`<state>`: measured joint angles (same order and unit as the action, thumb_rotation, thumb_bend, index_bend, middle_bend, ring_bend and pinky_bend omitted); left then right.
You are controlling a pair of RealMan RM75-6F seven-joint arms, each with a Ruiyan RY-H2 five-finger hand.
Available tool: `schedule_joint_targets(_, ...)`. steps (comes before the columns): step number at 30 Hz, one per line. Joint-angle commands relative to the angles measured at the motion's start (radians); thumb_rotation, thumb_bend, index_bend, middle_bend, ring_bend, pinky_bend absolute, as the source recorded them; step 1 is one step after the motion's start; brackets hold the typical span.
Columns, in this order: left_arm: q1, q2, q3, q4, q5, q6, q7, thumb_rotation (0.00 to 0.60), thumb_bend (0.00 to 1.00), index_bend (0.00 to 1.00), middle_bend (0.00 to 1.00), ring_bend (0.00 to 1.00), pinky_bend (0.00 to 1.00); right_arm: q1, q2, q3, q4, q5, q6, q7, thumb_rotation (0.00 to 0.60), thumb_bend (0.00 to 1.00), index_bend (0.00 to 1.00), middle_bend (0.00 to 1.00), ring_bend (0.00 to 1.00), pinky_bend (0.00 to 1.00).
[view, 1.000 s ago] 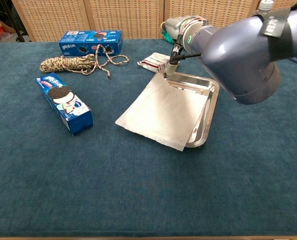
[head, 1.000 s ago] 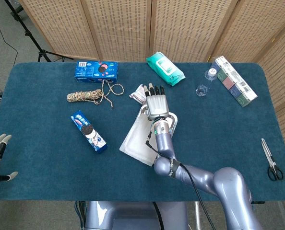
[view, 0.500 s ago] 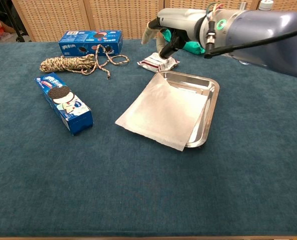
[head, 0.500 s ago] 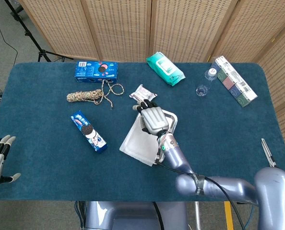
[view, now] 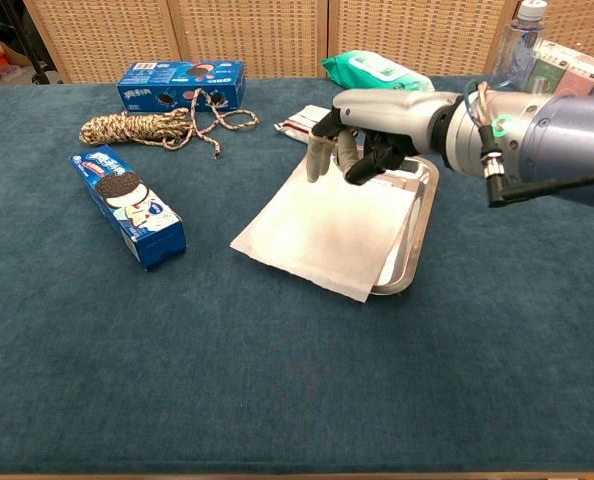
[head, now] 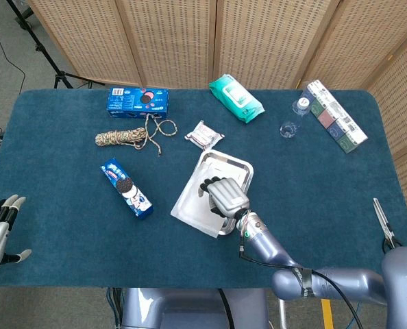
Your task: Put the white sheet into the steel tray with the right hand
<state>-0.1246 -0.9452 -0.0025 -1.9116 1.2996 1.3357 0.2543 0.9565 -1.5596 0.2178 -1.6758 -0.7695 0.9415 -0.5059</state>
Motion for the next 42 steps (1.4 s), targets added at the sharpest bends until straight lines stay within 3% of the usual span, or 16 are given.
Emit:
schedule_joint_targets(1,0.0,0.001,0.0,0.001,-0.001,0.001,-0.001,0.6,0.0,0.0,0.0,0.0,0.0,0.004,-0.014,-0.014,0.017,0.013,-0.008,-0.004,0.6,1.0,0.39,0.32,0.29,0.39)
schedule_joint_targets(14,-0.003,-0.003,-0.001,0.002,-0.008,-0.003,0.005,0.6,0.0,0.0,0.0,0.0,0.0,0.006,-0.078,-0.063,0.122,0.033,-0.037,0.0,0.6,1.0,0.39,0.32,0.3,0.39)
schedule_joint_targets(42,-0.006,-0.01,-0.001,0.005,-0.016,-0.005,0.014,0.6,0.0,0.0,0.0,0.0,0.0,-0.017,-0.105,-0.067,0.243,0.004,-0.058,0.026,0.6,1.0,0.39,0.32,0.3,0.39)
